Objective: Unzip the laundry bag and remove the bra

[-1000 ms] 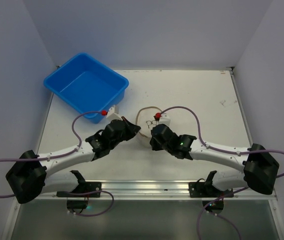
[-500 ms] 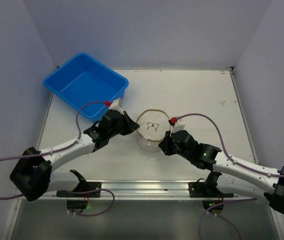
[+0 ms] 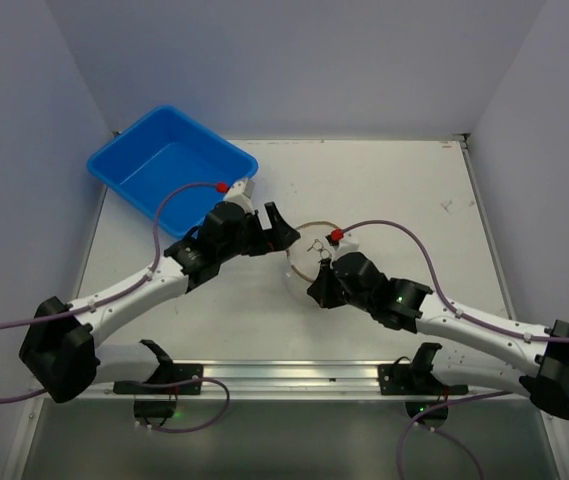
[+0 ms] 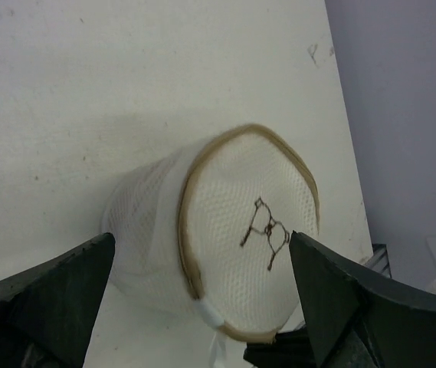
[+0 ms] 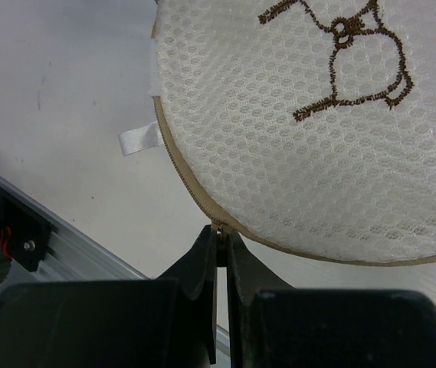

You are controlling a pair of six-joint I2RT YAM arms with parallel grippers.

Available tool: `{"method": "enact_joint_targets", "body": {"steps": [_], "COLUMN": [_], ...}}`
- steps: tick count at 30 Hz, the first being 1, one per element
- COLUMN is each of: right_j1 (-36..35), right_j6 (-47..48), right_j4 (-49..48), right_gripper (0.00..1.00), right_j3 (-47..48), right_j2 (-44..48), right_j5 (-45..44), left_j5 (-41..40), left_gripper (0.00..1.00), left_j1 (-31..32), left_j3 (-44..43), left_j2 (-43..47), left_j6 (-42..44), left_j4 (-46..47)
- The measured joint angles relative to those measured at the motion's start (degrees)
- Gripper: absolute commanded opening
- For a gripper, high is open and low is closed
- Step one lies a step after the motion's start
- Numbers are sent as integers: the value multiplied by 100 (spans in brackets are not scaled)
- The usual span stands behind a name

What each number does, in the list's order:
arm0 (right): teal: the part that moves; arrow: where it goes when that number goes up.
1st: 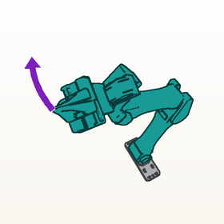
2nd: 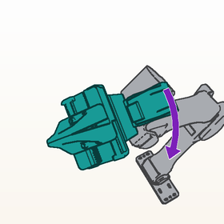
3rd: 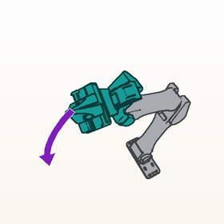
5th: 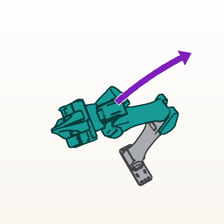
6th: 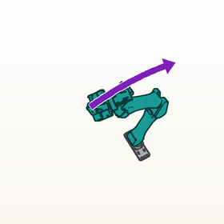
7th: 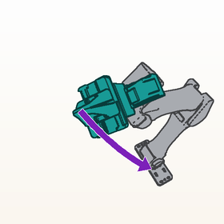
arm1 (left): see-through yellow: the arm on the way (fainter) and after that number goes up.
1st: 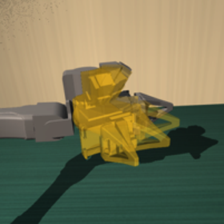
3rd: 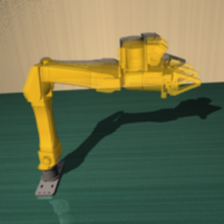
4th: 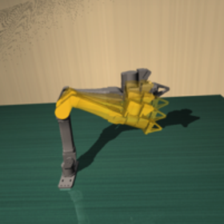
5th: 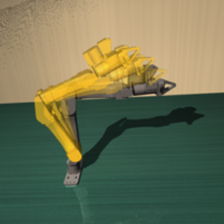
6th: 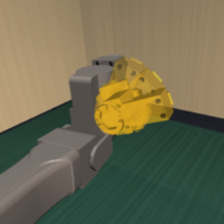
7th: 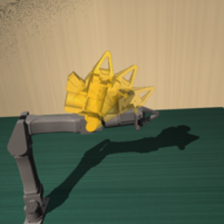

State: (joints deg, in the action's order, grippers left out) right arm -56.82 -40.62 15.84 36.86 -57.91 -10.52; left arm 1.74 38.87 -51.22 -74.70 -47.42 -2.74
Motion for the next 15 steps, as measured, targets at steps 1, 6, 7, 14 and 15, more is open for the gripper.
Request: {"method": "enact_joint_targets", "body": {"steps": [1,6,7,14,15], "right_j1": [0,0,0,0,-9], "right_j6": [-35,-109,-129,-245,-264], "right_j4": [-11,-155,-177,-219,-225], "right_gripper": [0,0,0,0,0], "right_j3": [85,297,299,238,184], "right_j2": [-66,-297,-332,-428,-415], "right_j5": [-7,-26,-26,-7,0], "left_j5": [-42,-210,-210,-155,-155], "left_gripper": [98,84,80,0,0], "left_j1": [87,807,916,1027,1029], "left_j3": [177,721,769,828,791], "left_j2": [162,437,396,-157,-162], "left_j6": [-66,-431,-481,-872,-868], "left_j4": [2,-61,-61,352,382]}}
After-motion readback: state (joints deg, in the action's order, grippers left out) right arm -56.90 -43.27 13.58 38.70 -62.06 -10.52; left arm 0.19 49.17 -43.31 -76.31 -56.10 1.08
